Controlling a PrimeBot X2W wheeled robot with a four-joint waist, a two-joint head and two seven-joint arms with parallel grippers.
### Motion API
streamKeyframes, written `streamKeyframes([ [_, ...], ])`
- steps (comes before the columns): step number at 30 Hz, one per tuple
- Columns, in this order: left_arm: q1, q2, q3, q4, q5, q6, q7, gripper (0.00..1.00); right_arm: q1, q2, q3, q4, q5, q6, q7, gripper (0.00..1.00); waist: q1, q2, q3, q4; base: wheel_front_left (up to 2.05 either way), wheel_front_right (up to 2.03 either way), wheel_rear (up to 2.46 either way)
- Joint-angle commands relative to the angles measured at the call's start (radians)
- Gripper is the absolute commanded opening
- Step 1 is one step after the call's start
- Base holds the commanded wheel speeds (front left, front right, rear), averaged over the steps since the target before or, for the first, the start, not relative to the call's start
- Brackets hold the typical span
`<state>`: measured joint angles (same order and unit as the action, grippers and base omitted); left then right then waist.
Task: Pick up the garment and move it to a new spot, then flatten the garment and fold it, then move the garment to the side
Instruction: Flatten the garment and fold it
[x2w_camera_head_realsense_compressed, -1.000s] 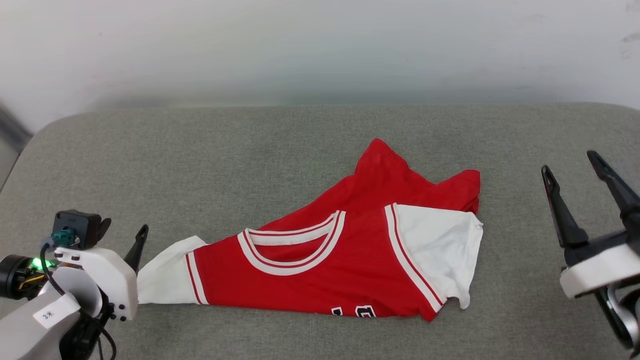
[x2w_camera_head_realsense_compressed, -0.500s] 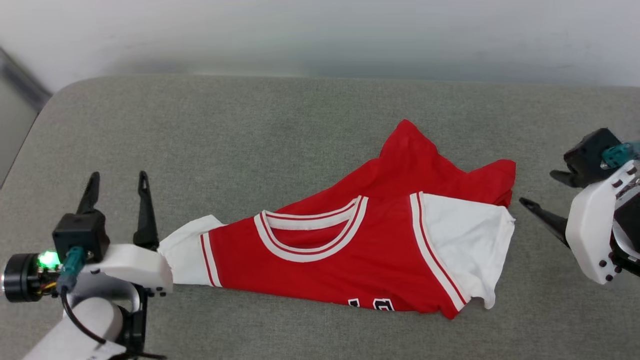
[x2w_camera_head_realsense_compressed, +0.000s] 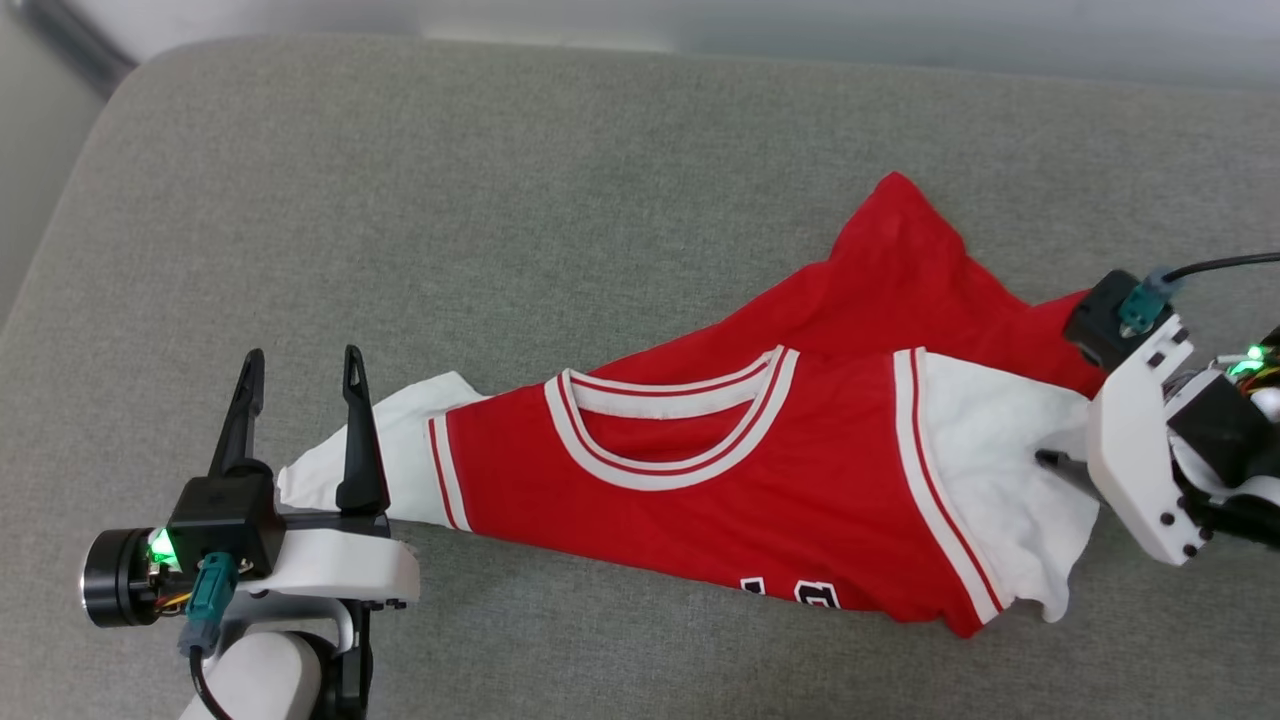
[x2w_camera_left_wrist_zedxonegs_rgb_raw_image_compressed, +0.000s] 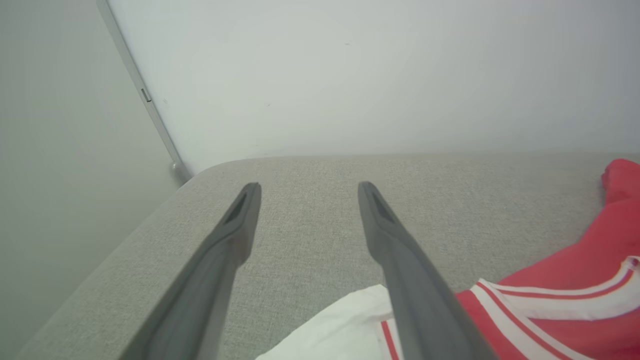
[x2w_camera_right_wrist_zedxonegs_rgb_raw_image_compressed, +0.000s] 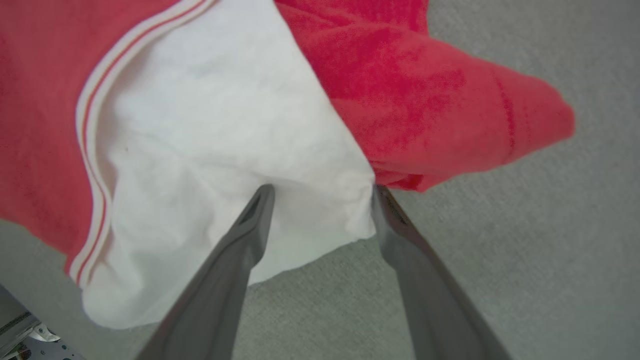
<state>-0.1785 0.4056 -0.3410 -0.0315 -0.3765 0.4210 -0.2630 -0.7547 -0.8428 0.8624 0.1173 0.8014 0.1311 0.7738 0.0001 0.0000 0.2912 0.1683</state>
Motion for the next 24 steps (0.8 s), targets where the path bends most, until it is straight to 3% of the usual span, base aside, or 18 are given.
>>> streamKeyframes([
  [1, 0.002, -0.011, 0.012, 0.002, 0.012, -0.009, -0.002, 1.0, -0.015, 0.006, 0.015, 0.01, 0.004, -0.001, -0.007, 1.0, -0.0001, 0.0, 0.021, 0.014, 0.0, 0.0, 0.0],
  [9, 0.001, -0.103, 0.101, 0.042, 0.088, -0.102, -0.002, 1.0, -0.044, 0.026, 0.137, 0.095, 0.031, -0.001, -0.089, 1.0, -0.0001, 0.0, 0.047, 0.01, 0.0, 0.0, 0.0],
  [10, 0.001, -0.112, 0.111, 0.046, 0.097, -0.111, -0.002, 1.0, -0.056, 0.025, 0.15, 0.101, 0.028, -0.001, -0.107, 0.41, -0.0001, 0.0, 0.047, 0.008, 0.0, 0.0, 0.0],
  [11, 0.0, -0.121, 0.12, 0.05, 0.106, -0.121, -0.002, 1.0, -0.067, 0.023, 0.163, 0.104, 0.028, -0.001, -0.123, 0.0, -0.0001, 0.0, 0.047, 0.006, 0.0, 0.0, 0.0],
  [24, 0.044, -0.201, 0.226, 0.088, 0.188, -0.212, -0.002, 1.0, -0.274, 0.023, 0.176, 0.215, 0.031, -0.001, -0.438, 0.0, -0.0001, 0.0, -0.03, -0.016, 0.0, 0.0, 0.0],
])
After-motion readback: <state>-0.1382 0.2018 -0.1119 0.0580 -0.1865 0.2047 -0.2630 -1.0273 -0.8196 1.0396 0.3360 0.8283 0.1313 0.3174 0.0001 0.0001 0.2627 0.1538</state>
